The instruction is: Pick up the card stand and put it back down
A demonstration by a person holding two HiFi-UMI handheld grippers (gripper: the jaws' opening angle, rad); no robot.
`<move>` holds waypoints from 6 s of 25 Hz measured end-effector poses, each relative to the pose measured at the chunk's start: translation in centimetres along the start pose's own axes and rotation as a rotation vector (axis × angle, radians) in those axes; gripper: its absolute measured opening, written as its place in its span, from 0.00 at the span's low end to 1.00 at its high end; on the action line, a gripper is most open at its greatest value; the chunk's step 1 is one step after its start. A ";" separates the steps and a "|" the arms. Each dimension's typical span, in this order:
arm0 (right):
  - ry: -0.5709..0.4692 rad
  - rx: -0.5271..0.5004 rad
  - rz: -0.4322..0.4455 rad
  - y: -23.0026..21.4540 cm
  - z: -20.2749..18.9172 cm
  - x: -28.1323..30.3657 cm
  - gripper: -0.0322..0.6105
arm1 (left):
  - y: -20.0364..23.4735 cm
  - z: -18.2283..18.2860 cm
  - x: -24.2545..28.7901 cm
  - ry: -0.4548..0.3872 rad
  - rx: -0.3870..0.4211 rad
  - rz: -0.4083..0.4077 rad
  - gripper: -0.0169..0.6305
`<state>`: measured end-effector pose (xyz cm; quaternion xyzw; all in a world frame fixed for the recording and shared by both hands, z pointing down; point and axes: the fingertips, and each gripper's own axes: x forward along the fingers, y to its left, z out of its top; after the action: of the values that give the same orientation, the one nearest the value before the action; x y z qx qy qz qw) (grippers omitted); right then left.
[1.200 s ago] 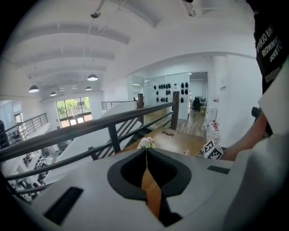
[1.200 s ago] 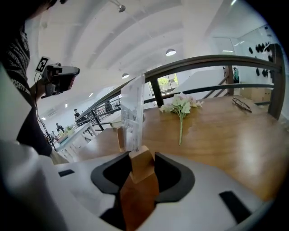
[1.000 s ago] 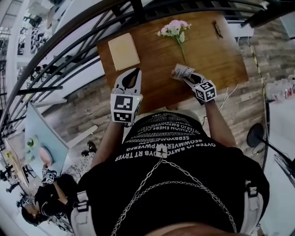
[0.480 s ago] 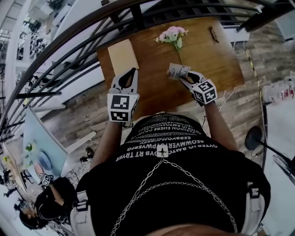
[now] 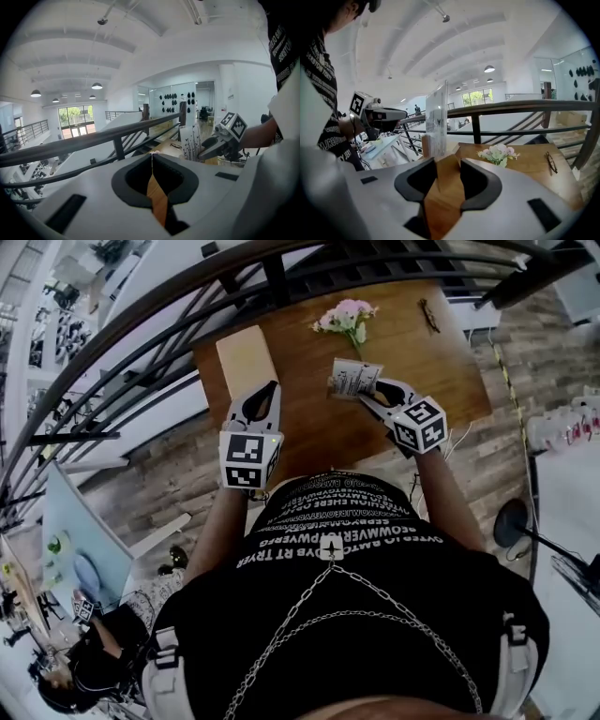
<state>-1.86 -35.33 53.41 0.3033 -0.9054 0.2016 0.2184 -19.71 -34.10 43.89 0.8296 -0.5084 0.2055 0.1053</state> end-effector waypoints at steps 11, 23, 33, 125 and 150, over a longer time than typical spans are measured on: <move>-0.076 0.027 0.005 0.7 5.9 -2.1 0.31 | 0.7 -0.2 0.2 -0.001 -0.007 0.007 0.07; -0.124 0.006 0.036 2.9 10.2 -3.8 0.31 | 0.5 -0.5 -0.1 -0.002 -0.012 0.005 0.07; -0.143 -0.036 0.072 4.8 12.5 -5.0 0.31 | 0.2 -0.4 -0.4 -0.002 -0.009 0.008 0.07; 0.221 -0.198 0.276 -7.8 -21.0 8.5 0.32 | -10.6 -6.2 -2.1 0.200 -0.218 0.283 0.07; -0.090 -0.176 0.084 -5.2 -1.7 -5.0 0.07 | -8.9 2.4 0.7 0.001 -0.127 0.086 0.07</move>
<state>5.54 -36.04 53.46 0.2534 -0.9404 0.1164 0.1946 -10.98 -31.49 42.37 0.7986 -0.5554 0.1777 0.1491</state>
